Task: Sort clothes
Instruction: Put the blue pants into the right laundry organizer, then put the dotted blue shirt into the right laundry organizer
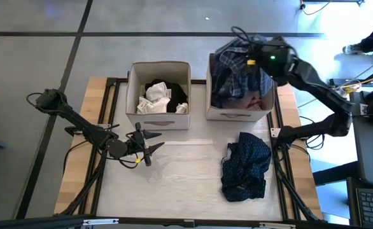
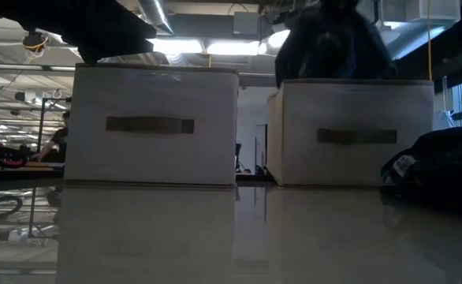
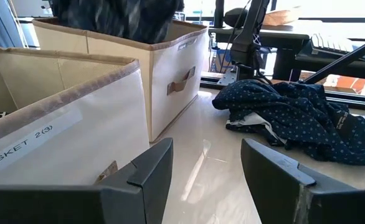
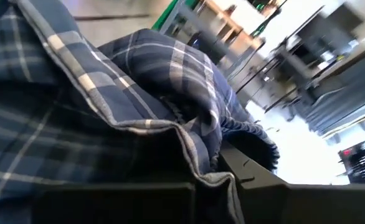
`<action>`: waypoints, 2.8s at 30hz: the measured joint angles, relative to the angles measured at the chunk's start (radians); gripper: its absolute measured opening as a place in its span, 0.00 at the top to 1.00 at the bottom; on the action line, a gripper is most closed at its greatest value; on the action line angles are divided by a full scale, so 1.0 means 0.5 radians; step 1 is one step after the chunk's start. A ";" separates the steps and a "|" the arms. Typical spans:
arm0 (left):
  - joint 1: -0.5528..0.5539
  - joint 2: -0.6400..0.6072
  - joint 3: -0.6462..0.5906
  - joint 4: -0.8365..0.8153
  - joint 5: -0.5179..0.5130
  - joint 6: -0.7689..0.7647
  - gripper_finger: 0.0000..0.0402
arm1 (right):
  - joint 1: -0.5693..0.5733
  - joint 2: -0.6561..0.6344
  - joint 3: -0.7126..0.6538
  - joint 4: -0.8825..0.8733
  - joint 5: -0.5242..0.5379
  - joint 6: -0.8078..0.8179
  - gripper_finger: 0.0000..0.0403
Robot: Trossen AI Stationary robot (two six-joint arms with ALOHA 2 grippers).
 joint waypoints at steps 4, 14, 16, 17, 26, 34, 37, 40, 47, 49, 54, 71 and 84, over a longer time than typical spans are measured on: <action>-0.001 0.000 0.000 0.000 0.000 0.000 0.55 | -0.126 0.000 -0.260 0.119 -0.118 0.050 0.95; 0.000 0.000 0.000 0.000 0.000 0.001 0.55 | -0.303 -0.002 -0.939 0.543 -0.415 0.158 0.95; -0.001 0.000 0.000 0.000 0.000 0.001 0.55 | -0.322 -0.001 -1.043 0.579 -0.457 0.178 0.95; 0.000 0.000 0.000 0.000 0.000 0.001 0.55 | -0.334 -0.001 -1.091 0.607 -0.465 0.180 0.95; 0.000 0.000 0.000 -0.001 0.000 0.014 0.55 | -0.334 0.026 -1.465 0.714 -0.611 0.228 0.95; 0.000 0.000 0.000 -0.001 0.000 0.015 0.55 | -0.334 0.198 -1.581 0.727 -0.721 0.239 0.95; 0.000 0.000 0.000 -0.001 0.000 0.014 0.55 | -0.334 0.278 -1.580 0.731 -0.743 0.246 0.95; 0.000 0.000 0.000 -0.001 0.000 0.012 0.55 | -0.334 0.350 -1.580 0.751 -0.755 0.280 0.93; 0.000 0.000 0.000 -0.001 0.000 0.008 0.55 | -0.333 0.391 -1.580 0.763 -0.742 0.383 0.79; 0.000 0.001 0.000 -0.001 0.000 0.008 0.55 | -0.331 0.382 -1.581 0.752 -0.731 0.390 0.73; 0.000 0.000 0.000 -0.001 0.000 0.008 0.55 | -0.327 0.346 -1.520 0.653 -0.706 0.386 0.58; 0.000 0.000 0.000 -0.001 -0.001 0.008 0.55 | -0.327 -0.090 -1.041 -0.074 -0.768 0.392 0.45; 0.000 0.001 0.000 -0.001 0.000 0.008 0.55 | -0.326 -0.550 -0.922 -0.483 -1.523 0.470 0.45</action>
